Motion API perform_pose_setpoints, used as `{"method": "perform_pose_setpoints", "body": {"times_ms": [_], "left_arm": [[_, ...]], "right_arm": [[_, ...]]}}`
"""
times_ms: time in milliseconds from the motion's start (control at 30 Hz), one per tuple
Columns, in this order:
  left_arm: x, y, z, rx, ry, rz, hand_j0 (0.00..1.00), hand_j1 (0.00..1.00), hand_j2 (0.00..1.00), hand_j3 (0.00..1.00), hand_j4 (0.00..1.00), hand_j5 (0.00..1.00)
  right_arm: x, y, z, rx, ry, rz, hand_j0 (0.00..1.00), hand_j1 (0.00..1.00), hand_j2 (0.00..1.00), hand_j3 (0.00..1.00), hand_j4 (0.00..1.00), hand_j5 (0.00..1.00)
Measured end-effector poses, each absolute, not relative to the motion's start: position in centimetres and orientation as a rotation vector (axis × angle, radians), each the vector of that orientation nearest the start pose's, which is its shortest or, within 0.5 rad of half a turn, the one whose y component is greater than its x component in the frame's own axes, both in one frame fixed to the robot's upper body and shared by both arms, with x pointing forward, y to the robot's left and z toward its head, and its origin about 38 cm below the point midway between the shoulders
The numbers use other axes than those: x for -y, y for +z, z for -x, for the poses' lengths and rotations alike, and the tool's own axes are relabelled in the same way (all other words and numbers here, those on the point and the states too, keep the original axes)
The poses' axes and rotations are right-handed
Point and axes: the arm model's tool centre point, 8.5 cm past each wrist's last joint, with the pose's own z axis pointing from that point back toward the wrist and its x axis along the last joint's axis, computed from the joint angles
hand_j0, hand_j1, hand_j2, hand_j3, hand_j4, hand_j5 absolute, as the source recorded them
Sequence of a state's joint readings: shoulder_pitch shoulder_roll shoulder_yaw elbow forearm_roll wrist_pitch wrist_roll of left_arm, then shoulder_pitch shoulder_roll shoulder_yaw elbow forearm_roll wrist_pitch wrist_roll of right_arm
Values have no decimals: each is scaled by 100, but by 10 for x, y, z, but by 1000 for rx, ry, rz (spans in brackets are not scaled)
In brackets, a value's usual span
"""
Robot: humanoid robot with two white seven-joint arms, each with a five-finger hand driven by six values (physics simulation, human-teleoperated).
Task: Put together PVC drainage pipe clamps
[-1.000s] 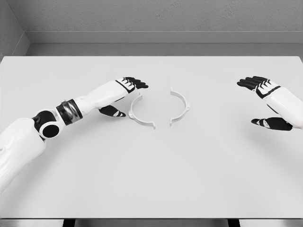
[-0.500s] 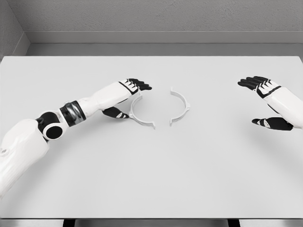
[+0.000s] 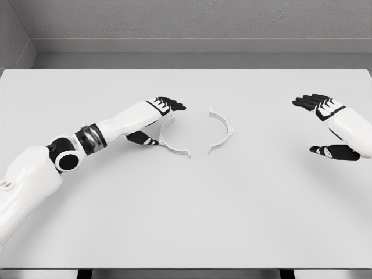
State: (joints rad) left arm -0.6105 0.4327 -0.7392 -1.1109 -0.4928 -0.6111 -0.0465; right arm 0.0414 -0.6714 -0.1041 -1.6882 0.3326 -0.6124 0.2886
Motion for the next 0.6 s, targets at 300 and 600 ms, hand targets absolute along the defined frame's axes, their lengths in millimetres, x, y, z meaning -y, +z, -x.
{"method": "perform_pose_setpoints", "body": {"times_ms": [300, 600], "left_arm": [[-181, 114, -460, 1809, -1659, -227, 100, 100, 100, 100, 100, 100], [-171, 113, -460, 1825, -1650, -207, 100, 100, 100, 100, 100, 100]], "right_arm": [[373, 196, -334, 1798, 1418, 542, 100, 100, 100, 100, 100, 100], [373, 195, -333, 1795, 1417, 542, 100, 100, 100, 100, 100, 100]]}}
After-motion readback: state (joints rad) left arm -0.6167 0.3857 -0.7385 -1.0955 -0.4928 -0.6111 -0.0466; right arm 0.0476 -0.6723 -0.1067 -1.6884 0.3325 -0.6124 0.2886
